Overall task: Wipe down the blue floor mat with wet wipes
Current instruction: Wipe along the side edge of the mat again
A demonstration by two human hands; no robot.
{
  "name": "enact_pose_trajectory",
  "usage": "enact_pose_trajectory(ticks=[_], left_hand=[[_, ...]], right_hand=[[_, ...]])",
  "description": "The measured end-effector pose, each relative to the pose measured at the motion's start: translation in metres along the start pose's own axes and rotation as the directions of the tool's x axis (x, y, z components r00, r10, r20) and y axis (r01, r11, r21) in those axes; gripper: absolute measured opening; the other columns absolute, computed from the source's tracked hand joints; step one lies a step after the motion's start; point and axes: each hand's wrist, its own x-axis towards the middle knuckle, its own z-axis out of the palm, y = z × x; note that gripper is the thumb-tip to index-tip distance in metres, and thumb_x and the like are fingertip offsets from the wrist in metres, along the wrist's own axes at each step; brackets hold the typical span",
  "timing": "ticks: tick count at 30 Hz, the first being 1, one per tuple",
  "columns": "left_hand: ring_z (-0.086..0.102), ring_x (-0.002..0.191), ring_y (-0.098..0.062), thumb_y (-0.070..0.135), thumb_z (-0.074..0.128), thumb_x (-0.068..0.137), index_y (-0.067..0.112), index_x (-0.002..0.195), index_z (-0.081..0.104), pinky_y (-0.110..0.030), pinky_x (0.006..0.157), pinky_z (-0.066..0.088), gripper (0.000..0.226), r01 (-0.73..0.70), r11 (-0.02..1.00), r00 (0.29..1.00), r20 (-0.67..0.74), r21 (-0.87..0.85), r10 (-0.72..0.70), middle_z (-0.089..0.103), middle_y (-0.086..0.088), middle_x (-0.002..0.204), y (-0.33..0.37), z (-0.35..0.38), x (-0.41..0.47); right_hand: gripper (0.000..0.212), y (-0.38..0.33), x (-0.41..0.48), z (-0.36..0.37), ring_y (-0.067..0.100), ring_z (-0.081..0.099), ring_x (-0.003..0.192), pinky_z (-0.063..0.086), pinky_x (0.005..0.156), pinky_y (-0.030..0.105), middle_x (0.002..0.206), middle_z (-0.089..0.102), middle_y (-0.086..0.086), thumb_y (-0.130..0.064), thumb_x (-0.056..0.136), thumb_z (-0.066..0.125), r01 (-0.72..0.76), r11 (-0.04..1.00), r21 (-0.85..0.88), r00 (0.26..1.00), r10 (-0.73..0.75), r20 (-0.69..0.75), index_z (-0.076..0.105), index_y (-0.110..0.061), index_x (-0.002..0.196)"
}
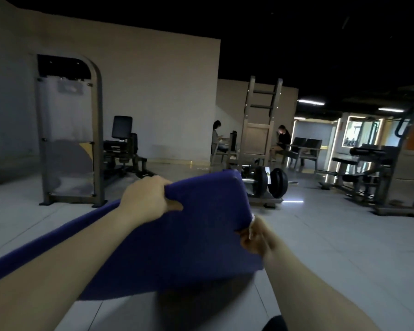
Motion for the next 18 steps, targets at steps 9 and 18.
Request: enact_pose_trajectory(ticks=[9,18], left_hand=[[0.067,0.079,-0.030,0.054,0.074,0.086,0.021,0.089,0.072,-0.035,0.070,0.044,0.034,-0.236,0.969,0.941,-0.265,-0.074,0.209,0.074,-0.003,0.087,0.057,0.037,0.026],[0.063,0.078,-0.014,0.053,0.073,0.087,0.023,0.097,0.074,-0.030,0.067,0.041,0.032,-0.336,0.838,0.942,-0.161,-0.430,0.296,0.075,0.004,0.091,0.178,0.101,0.045]], right_hand=[[0.023,-0.033,-0.072,-0.062,0.013,0.036,0.041,0.026,0.036,0.014,0.048,0.039,-0.001,-0.007,0.085,0.051,0.334,0.942,0.036,0.901,-0.308,-0.304,0.044,-0.019,0.067],[0.034,-0.071,-0.160,-0.193,0.017,0.035,0.038,0.029,0.041,0.026,0.040,0.040,-0.004,-0.013,0.091,0.058,0.647,0.759,-0.075,0.569,-0.546,-0.615,0.048,-0.016,0.059]])
